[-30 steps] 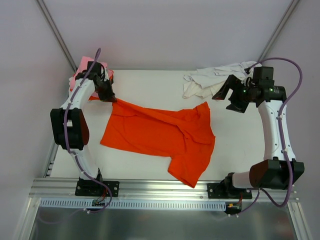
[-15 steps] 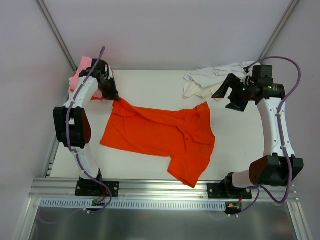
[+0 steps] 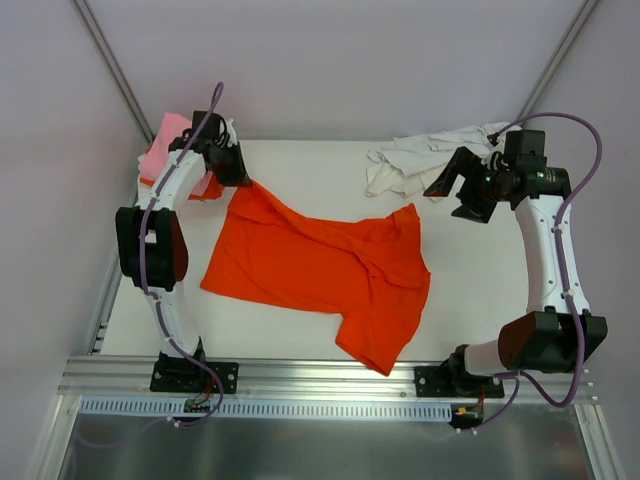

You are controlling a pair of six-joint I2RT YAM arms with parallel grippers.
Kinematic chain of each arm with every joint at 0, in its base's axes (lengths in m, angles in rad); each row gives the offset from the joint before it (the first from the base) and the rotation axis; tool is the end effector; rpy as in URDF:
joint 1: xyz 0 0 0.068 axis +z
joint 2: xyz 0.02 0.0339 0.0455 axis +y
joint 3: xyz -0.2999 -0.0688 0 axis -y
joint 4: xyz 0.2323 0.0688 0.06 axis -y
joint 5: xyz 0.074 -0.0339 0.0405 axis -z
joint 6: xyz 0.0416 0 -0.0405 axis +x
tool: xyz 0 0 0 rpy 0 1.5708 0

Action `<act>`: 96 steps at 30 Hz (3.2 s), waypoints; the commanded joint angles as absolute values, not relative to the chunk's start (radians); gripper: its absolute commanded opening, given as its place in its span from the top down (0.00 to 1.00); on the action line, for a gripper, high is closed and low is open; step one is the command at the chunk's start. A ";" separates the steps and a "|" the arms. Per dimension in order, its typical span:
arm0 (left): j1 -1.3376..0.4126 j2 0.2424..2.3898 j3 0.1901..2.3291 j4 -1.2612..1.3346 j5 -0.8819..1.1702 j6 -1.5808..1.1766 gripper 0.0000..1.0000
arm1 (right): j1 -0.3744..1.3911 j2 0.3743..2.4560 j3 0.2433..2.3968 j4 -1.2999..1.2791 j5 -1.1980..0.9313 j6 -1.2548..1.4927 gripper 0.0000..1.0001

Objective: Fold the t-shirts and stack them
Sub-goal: Fold the flattened tshirt in 1/3 of the way

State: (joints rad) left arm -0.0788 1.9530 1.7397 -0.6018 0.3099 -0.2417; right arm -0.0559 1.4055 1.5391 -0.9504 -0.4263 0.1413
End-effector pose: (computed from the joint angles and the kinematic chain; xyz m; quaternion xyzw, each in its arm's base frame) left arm 0.4471 -0.0480 0.3185 -0.0180 0.9199 -0.1998 0.3369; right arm 0.2700 0.0021 0.4182 0.0120 0.9120 0.2119 0.3511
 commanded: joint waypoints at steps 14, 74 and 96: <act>-0.080 1.642 1.332 -0.617 0.296 -0.187 1.00 | -0.064 1.408 1.574 -0.939 -0.439 0.137 0.03; -0.106 1.638 1.281 -0.573 0.034 -0.169 0.40 | -0.061 1.393 1.555 -0.937 -0.460 0.143 0.01; -0.018 1.712 1.371 -0.710 0.380 0.360 0.34 | -0.051 1.436 1.603 -0.957 -0.488 0.166 0.01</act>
